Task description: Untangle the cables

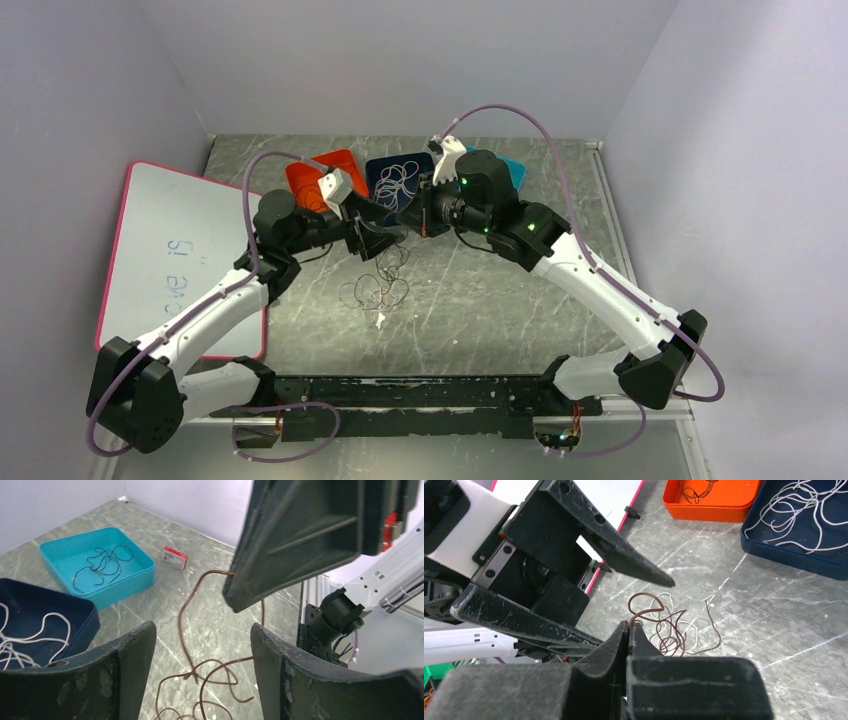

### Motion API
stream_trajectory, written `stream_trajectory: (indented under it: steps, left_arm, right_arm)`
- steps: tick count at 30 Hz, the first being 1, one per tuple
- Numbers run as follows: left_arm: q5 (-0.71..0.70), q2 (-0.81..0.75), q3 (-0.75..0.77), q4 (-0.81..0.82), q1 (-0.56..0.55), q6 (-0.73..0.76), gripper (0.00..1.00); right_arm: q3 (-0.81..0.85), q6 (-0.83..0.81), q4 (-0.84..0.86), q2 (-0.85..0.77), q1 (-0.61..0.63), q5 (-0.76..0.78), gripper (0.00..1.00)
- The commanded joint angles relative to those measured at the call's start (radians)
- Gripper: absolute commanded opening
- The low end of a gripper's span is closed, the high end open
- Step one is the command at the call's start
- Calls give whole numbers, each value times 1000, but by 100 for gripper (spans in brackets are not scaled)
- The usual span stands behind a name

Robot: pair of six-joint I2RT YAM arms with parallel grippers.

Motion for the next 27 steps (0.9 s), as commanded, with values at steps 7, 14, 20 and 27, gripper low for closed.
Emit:
stream_trajectory:
  steps: [7, 14, 20, 27]
  left_arm:
    - [59, 35, -66, 134, -48, -67, 58]
    - [55, 78, -96, 181, -69, -97, 42]
    - [46, 109, -113, 200, -75, -97, 25]
    - [27, 134, -139, 211, -76, -132, 23]
  right_arm:
    - [65, -13, 28, 0, -4, -2, 0]
    - [81, 4, 55, -29, -4, 4, 0]
    - [92, 13, 73, -54, -4, 9, 0]
    - [121, 1, 95, -107, -4, 50, 0]
